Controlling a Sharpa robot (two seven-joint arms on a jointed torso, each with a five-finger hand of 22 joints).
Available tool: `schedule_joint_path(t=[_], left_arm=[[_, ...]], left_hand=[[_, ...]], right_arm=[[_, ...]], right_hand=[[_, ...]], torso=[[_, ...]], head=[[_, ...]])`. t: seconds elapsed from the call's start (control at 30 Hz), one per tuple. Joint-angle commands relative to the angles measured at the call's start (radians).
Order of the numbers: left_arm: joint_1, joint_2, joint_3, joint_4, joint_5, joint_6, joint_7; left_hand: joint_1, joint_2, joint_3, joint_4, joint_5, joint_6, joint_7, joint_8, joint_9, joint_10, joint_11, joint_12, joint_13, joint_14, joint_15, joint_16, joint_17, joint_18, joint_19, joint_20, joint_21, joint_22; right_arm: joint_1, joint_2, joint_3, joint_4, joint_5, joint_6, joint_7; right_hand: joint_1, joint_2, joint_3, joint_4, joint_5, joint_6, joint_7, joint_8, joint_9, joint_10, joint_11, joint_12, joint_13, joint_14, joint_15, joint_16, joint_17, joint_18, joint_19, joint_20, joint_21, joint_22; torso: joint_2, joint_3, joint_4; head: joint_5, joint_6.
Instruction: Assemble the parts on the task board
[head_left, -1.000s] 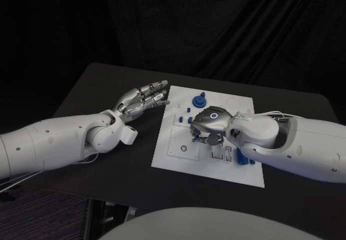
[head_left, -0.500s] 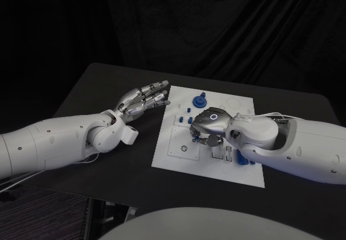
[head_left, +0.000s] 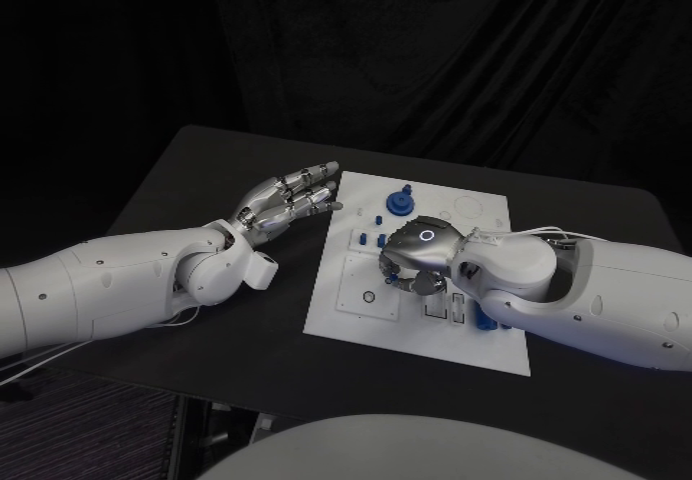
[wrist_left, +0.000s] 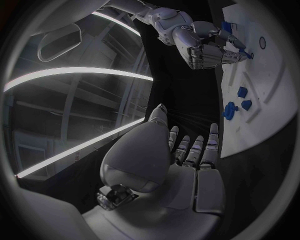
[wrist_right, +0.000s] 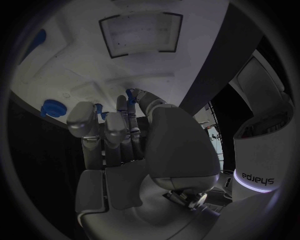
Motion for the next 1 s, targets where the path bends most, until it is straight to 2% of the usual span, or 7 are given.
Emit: schedule_joint_path(t=[0.03, 0.67, 1.0], left_arm=[[-0.002, 0.002, 0.001, 0.000, -0.002, 0.017, 0.046], [-0.007, 0.005, 0.001, -0.006, -0.002, 0.022, 0.035], [-0.010, 0.007, 0.001, -0.010, -0.002, 0.025, 0.026]], left_hand=[[0.002, 0.008, -0.001, -0.005, 0.003, -0.007, -0.002, -0.006, -0.002, -0.003, 0.006, -0.004, -0.001, -0.001, 0.004, 0.003, -0.002, -0.009, -0.008, 0.001, -0.003, -0.001], [0.002, 0.010, -0.001, -0.005, 0.003, -0.011, -0.002, -0.006, -0.002, -0.005, 0.007, -0.006, -0.001, -0.003, 0.006, 0.002, -0.002, -0.011, -0.012, 0.001, -0.005, -0.007], [0.000, 0.012, -0.002, -0.004, 0.003, -0.014, 0.000, -0.007, -0.003, -0.007, 0.008, -0.009, -0.001, -0.005, 0.007, 0.002, -0.002, -0.012, -0.012, 0.001, -0.006, -0.008]], right_arm=[[-0.004, 0.001, -0.001, 0.003, -0.009, -0.006, -0.017], [-0.004, 0.001, 0.000, 0.005, -0.005, -0.026, -0.015], [-0.004, 0.001, 0.000, 0.006, 0.028, -0.034, -0.013]], right_hand=[[-0.003, 0.007, -0.003, 0.005, 0.002, -0.001, -0.006, 0.002, -0.001, 0.008, -0.002, -0.005, 0.000, 0.005, 0.003, 0.000, 0.001, -0.006, -0.006, -0.003, -0.001, 0.126], [-0.009, 0.009, -0.003, 0.008, 0.002, -0.002, -0.005, 0.000, 0.001, 0.009, -0.003, -0.007, 0.001, 0.006, 0.002, 0.001, 0.002, -0.006, -0.004, -0.003, 0.003, 0.127], [-0.026, 0.017, 0.000, 0.017, 0.002, -0.011, -0.001, -0.009, 0.003, 0.011, 0.000, -0.016, 0.002, 0.008, 0.003, 0.003, 0.005, -0.007, -0.002, -0.002, 0.004, 0.127]], torso=[[0.000, 0.0000, 0.0002], [0.000, -0.0006, 0.0006], [0.000, -0.0007, 0.0005]], head=[[0.003, 0.000], [0.010, 0.000], [0.015, 0.000]])
